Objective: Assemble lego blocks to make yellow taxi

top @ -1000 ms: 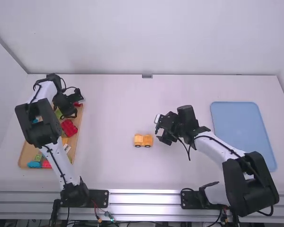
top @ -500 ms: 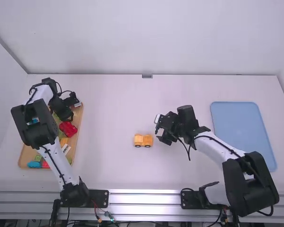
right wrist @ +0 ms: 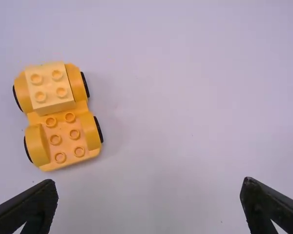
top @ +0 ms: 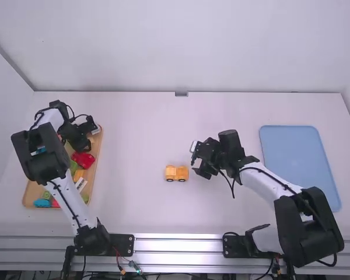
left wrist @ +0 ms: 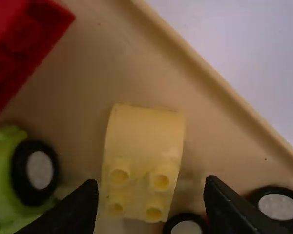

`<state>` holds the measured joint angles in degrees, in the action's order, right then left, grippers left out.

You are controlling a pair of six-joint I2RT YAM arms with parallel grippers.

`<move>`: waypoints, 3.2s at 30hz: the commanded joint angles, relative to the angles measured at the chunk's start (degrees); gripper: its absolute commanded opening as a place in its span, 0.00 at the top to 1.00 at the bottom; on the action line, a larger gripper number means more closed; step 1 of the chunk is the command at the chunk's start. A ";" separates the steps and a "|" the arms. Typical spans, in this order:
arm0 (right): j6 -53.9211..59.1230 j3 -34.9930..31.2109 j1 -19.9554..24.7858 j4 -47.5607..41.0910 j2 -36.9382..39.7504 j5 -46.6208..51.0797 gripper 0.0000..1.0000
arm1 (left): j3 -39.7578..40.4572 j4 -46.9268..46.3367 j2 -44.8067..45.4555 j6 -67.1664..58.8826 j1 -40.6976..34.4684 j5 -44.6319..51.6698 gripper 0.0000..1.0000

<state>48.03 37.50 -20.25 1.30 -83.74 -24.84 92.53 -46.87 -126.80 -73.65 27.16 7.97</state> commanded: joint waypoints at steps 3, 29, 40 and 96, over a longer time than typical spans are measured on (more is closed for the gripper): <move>-0.20 0.04 -0.02 -0.02 0.81 -0.79 0.01 | -2.29 2.73 -0.92 -1.16 -0.15 0.94 0.46; -0.37 0.04 -0.04 0.98 0.83 -0.74 0.01 | 15.85 -16.28 0.52 11.76 -5.92 3.04 0.88; -15.69 0.04 5.46 1.27 10.56 -4.28 0.01 | 17.66 -16.50 5.11 13.14 -22.38 5.95 0.95; -34.27 -8.33 29.55 -25.62 70.29 0.39 0.01 | -5.77 12.35 4.48 32.24 -70.79 2.03 0.98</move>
<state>13.65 29.52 9.06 -24.56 -12.93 -23.90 87.68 -34.52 -123.74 -41.71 -44.10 9.23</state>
